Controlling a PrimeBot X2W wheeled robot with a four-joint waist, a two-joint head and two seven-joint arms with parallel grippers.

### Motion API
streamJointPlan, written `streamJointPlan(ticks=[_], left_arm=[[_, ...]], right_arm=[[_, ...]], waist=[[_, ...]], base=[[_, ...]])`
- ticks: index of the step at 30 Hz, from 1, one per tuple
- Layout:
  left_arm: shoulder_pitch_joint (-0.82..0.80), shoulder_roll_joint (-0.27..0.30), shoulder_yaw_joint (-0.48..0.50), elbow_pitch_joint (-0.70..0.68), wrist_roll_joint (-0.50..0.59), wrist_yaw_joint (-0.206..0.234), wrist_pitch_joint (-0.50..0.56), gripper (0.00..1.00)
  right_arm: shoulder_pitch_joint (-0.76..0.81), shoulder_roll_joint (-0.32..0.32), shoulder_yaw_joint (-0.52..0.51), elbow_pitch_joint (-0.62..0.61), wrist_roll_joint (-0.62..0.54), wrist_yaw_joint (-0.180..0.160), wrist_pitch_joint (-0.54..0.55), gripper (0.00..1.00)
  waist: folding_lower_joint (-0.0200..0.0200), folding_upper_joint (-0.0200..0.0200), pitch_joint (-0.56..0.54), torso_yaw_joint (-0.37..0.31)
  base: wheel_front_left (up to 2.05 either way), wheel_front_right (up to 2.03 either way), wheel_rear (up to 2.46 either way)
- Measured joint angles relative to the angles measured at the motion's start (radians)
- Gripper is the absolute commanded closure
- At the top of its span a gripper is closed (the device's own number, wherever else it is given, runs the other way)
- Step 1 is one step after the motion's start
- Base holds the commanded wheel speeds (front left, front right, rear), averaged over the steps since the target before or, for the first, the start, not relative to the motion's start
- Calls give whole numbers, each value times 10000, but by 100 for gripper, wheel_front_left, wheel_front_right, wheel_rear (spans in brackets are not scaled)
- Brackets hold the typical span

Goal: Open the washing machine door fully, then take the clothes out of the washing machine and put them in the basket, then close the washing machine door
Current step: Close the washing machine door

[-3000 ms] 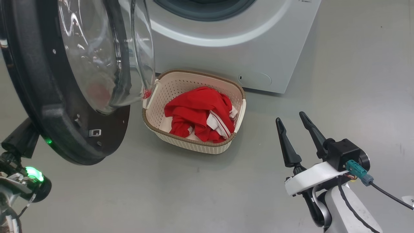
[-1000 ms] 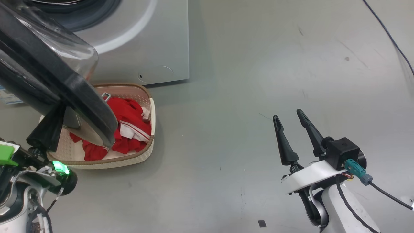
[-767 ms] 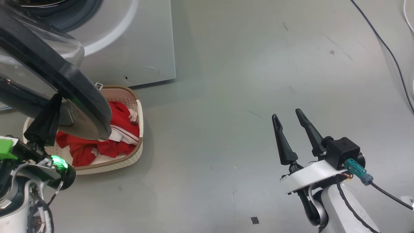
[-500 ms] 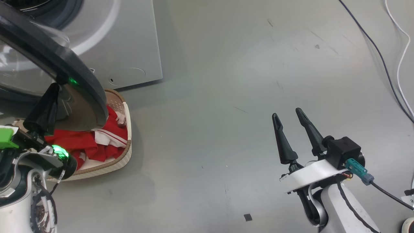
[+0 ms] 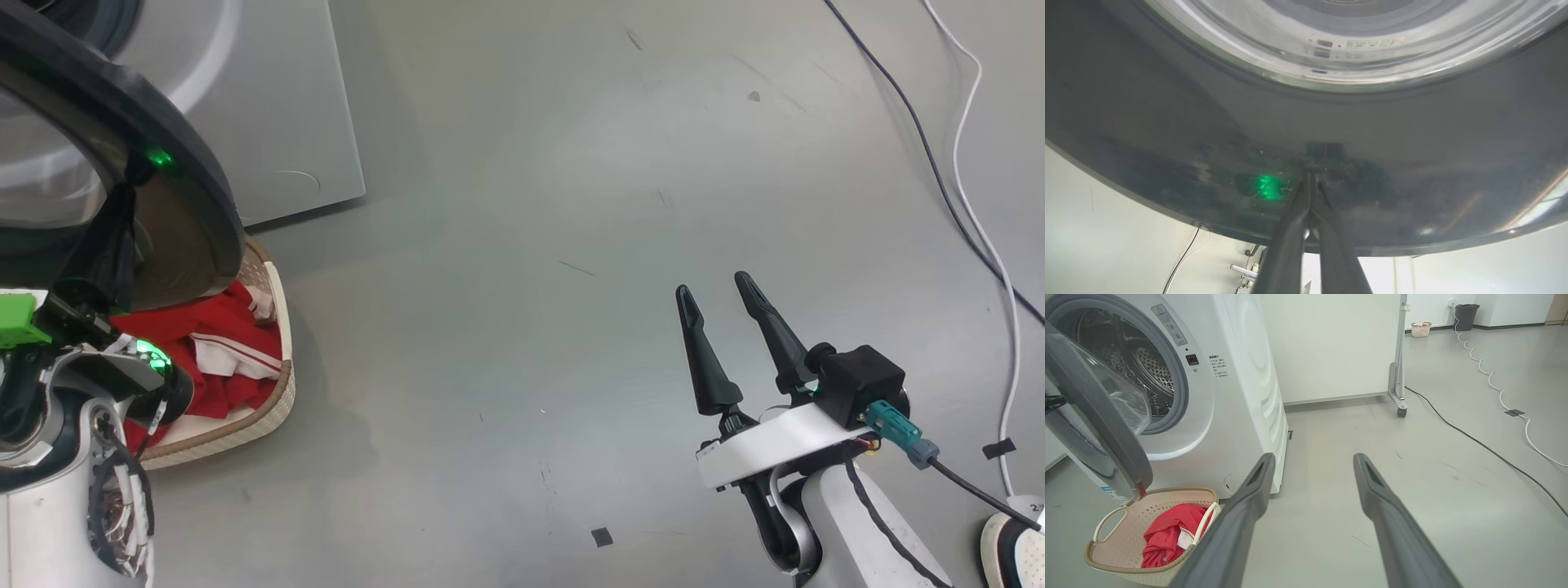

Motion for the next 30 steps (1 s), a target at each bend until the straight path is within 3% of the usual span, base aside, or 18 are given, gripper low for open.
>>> streamJointPlan(ticks=[30], left_arm=[[-1293, -98, -416, 1216, 359, -686, -949, 100]], right_arm=[[8, 15, -25, -192, 90, -336, 0, 0]], waist=[[0, 0, 261, -110]], base=[[0, 0, 0]])
